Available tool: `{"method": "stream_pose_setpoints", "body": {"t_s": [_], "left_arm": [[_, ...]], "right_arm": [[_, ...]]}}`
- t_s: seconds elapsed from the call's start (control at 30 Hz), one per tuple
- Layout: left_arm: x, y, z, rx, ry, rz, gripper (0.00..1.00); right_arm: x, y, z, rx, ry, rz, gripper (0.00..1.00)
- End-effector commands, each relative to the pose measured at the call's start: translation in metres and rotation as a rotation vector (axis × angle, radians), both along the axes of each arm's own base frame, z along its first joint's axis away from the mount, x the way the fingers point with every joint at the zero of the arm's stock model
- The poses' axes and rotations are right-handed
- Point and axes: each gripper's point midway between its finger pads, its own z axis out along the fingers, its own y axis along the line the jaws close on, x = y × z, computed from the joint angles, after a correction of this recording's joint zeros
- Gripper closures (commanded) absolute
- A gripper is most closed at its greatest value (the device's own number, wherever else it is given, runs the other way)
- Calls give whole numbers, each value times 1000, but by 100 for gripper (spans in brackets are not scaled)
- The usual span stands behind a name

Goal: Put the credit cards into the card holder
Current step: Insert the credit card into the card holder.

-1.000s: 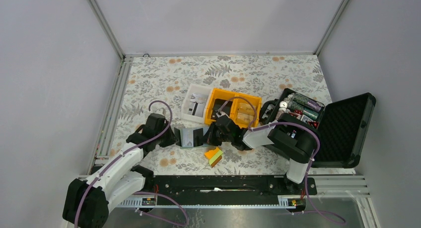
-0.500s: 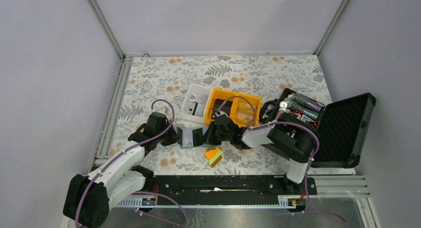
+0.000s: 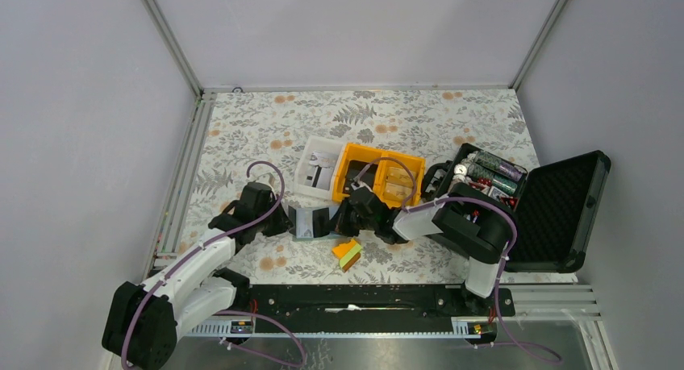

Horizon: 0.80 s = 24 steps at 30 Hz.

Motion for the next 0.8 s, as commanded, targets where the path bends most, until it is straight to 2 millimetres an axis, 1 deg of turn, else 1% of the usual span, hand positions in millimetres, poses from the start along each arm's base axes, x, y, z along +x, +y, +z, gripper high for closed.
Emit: {"method": "stream_pose_setpoints", "body": {"t_s": [0.0, 0.2, 0.33, 0.6, 0.77], "left_arm": [[-1, -7, 0, -7, -2, -32, 100], [-1, -5, 2, 0, -8, -27, 100], [-1, -6, 2, 1, -8, -28, 100], [-2, -6, 2, 1, -7, -31, 100], [-2, -7, 2, -1, -7, -35, 100]], "right_arm": [[-8, -31, -46, -154, 40, -77, 100], [-5, -43, -44, -191, 16, -117, 100], [-6, -45, -45, -200, 17, -112, 100], [-7, -33, -47, -197, 15, -60, 100], [-17, -21, -48, -180, 36, -8, 100]]}}
